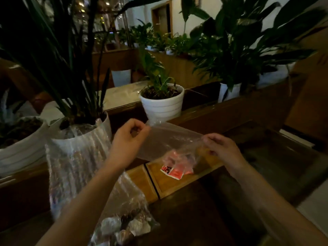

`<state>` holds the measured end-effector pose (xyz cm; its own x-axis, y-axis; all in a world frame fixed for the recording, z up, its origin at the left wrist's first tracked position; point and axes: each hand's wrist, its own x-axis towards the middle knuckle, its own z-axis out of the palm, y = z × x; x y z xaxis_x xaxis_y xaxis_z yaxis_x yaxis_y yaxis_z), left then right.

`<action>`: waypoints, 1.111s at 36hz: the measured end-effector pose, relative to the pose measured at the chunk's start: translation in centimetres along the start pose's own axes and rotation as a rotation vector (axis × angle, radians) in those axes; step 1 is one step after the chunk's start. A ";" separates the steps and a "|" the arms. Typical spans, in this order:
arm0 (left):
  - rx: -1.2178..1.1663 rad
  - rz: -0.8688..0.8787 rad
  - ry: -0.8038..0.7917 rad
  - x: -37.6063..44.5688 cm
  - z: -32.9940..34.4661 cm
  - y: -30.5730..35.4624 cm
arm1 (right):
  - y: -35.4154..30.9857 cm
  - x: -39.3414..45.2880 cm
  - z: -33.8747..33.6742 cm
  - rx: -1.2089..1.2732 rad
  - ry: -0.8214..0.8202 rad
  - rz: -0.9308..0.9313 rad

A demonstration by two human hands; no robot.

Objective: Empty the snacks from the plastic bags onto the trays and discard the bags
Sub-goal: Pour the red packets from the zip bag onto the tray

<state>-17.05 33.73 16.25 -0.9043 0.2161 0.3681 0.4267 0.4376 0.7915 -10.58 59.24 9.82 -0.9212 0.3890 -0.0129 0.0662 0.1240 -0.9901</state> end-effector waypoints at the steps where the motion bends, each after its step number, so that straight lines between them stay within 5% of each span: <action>1: -0.048 -0.026 -0.023 -0.4 0.7 -0.4 | 0.1 -0.7 -0.8 0.037 0.013 0.013; 7: -0.296 -0.149 -0.218 -2.3 5.7 -1.2 | 1.0 -4.2 -4.9 0.265 0.131 0.127; 15: -0.465 -0.253 -0.196 -4.2 12.5 -0.5 | 4.6 -5.9 -9.4 0.406 0.140 0.223; 21: -0.502 -0.310 -0.182 -4.3 18.3 1.0 | 7.4 -5.4 -14.7 0.330 0.054 0.239; 40: -0.549 -0.532 -0.283 -6.2 32.1 4.7 | 11.8 0.7 -29.0 0.206 0.224 0.207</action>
<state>-9.09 62.45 2.01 -0.9167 0.3440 -0.2033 -0.1910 0.0696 0.9791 0.69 87.47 2.16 -0.7881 0.5795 -0.2073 0.1426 -0.1557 -0.9775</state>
